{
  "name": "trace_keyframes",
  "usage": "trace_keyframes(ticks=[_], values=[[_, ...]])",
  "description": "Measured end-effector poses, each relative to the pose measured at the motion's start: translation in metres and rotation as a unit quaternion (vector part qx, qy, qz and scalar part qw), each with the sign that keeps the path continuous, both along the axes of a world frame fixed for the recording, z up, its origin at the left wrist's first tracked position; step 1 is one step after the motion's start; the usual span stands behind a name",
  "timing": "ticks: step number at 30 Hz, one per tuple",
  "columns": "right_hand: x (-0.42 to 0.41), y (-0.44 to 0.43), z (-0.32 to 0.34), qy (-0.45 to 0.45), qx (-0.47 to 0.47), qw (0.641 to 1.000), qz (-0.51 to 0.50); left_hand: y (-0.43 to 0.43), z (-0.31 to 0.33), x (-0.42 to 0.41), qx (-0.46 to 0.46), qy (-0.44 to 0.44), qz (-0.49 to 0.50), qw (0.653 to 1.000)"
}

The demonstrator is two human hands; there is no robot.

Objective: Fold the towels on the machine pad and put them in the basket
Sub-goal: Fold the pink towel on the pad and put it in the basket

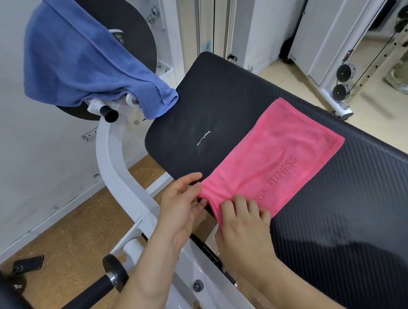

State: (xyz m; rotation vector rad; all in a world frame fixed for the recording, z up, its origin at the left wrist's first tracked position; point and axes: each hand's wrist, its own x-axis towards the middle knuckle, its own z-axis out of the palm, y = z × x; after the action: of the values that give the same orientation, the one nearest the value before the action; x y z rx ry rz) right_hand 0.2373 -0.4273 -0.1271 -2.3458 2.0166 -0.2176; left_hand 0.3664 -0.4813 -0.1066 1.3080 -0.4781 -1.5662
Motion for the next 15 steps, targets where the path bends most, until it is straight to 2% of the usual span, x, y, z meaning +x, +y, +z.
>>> trace_keyframes(ticks=[1, 2, 3, 4, 5, 6, 7, 8, 9, 12, 15], values=[[-0.003, -0.001, 0.000, -0.010, -0.007, 1.000, 0.001, 0.001, 0.000, 0.004, -0.016, -0.010, -0.020, 1.000], [-0.005, -0.003, 0.001, -0.023, -0.012, 1.000, 0.003, 0.004, -0.001, 0.009, -0.056, -0.066, -0.054, 0.995], [-0.008, -0.004, 0.002, -0.037, -0.014, 0.999, 0.005, 0.007, -0.003, 0.015, -0.120, -0.183, -0.106, 0.970], [-0.010, -0.005, 0.004, -0.051, -0.016, 0.999, 0.010, 0.011, -0.006, 0.019, -0.191, -0.336, -0.170, 0.906], [-0.012, -0.005, 0.005, -0.061, -0.013, 0.998, 0.015, 0.014, -0.011, 0.022, -0.257, -0.486, -0.231, 0.803], [-0.014, -0.006, 0.007, -0.067, -0.003, 0.998, 0.020, 0.015, -0.016, 0.021, -0.316, -0.594, -0.273, 0.687], [-0.015, -0.007, 0.008, -0.071, 0.009, 0.997, 0.026, 0.016, -0.022, 0.018, -0.349, -0.652, -0.304, 0.601], [-0.017, -0.008, 0.008, -0.078, 0.026, 0.996, 0.032, 0.016, -0.023, 0.013, -0.366, -0.672, -0.323, 0.557], [-0.018, -0.008, 0.013, -0.090, 0.051, 0.994, 0.038, 0.015, -0.024, 0.008, -0.385, -0.672, -0.327, 0.542], [-0.022, -0.009, 0.031, -0.121, 0.140, 0.981, 0.052, 0.005, -0.026, 0.006, -0.445, -0.651, -0.320, 0.524], [-0.036, -0.015, 0.055, -0.229, 0.224, 0.947, 0.035, 0.008, -0.027, 0.011, -0.462, -0.646, -0.359, 0.490]])
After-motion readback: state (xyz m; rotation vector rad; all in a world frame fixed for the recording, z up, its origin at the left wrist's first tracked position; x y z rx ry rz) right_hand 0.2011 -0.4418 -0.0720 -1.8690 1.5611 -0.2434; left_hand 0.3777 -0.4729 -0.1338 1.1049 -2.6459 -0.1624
